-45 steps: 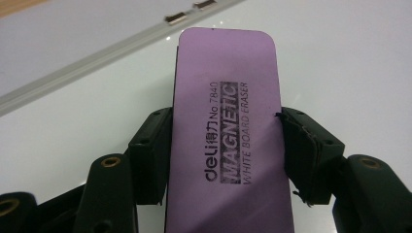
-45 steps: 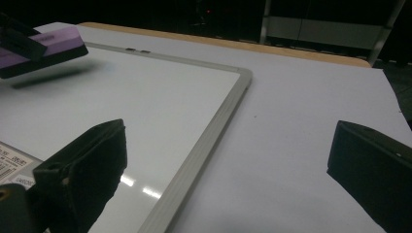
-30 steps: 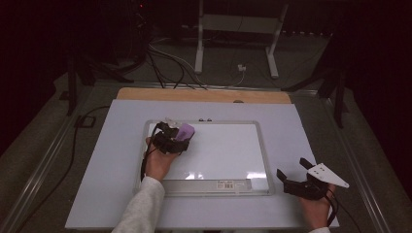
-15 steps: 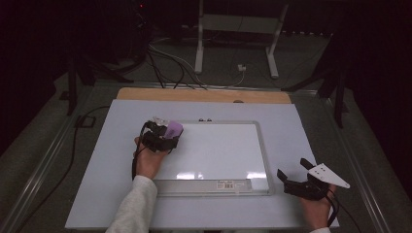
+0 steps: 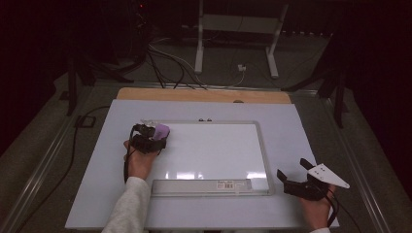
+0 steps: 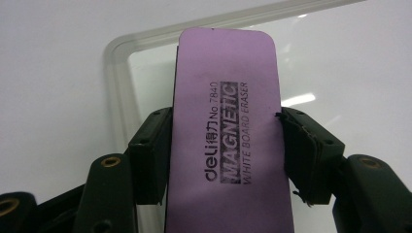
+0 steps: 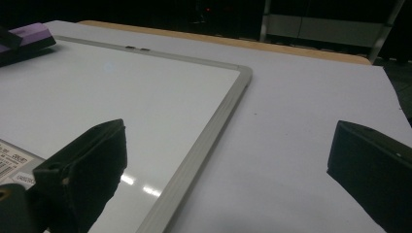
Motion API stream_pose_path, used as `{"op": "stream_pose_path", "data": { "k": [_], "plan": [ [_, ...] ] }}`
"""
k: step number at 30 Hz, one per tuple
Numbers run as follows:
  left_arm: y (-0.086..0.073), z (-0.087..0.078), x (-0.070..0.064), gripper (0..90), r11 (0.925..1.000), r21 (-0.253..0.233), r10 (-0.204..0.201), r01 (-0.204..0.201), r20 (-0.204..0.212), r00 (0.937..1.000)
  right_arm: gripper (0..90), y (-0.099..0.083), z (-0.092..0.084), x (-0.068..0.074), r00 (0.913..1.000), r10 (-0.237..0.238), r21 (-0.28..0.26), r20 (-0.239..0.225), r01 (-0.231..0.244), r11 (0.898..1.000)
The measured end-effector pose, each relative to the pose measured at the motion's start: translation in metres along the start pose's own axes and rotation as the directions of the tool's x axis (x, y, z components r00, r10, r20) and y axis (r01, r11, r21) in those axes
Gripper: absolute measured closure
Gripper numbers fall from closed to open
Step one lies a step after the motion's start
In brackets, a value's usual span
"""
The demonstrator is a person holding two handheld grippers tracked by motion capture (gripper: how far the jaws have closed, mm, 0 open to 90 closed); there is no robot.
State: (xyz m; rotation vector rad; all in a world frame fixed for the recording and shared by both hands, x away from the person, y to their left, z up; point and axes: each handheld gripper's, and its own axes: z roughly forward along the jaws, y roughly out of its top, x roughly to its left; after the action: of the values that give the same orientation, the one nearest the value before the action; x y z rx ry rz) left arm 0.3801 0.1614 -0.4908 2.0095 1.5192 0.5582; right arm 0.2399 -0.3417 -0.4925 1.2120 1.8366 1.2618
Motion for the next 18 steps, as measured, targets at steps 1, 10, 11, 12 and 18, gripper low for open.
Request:
{"op": "stream_pose_path", "data": {
  "k": [1, 10, 11, 12, 18],
  "plan": [
    [-0.001, 0.001, 0.001, 41.8, 1.0, 0.004, -0.004, 0.004, -0.001, 1.0, 0.8, 0.0, 0.0, 0.0, 1.0, 0.001, 0.0, 0.0, -0.001, 1.0],
    [-0.003, 0.005, -0.001, 38.6, 1.0, -0.01, 0.001, -0.001, 0.0, 1.0, 0.8, 0.0, 0.0, 0.0, 1.0, 0.0, -0.001, -0.002, 0.0, 1.0],
    [-0.002, 0.003, -0.002, 34.3, 0.9997, -0.024, 0.01, -0.01, -0.009, 0.9999, 0.8, 0.0, 0.0, 0.0, 1.0, 0.001, -0.001, -0.002, -0.001, 1.0],
    [-0.002, 0.0, -0.004, 30.6, 0.9989, -0.042, 0.021, -0.022, -0.019, 0.9996, 0.8, 0.0, 0.0, 0.0, 1.0, 0.001, 0.0, -0.002, -0.001, 1.0],
    [-0.004, -0.014, -0.02, 30.2, 0.9829, -0.102, 0.154, -0.153, 0.006, 0.988, 0.8, 0.0, 0.0, 0.0, 1.0, 0.001, 0.0, -0.001, -0.001, 1.0]
  ]
}}
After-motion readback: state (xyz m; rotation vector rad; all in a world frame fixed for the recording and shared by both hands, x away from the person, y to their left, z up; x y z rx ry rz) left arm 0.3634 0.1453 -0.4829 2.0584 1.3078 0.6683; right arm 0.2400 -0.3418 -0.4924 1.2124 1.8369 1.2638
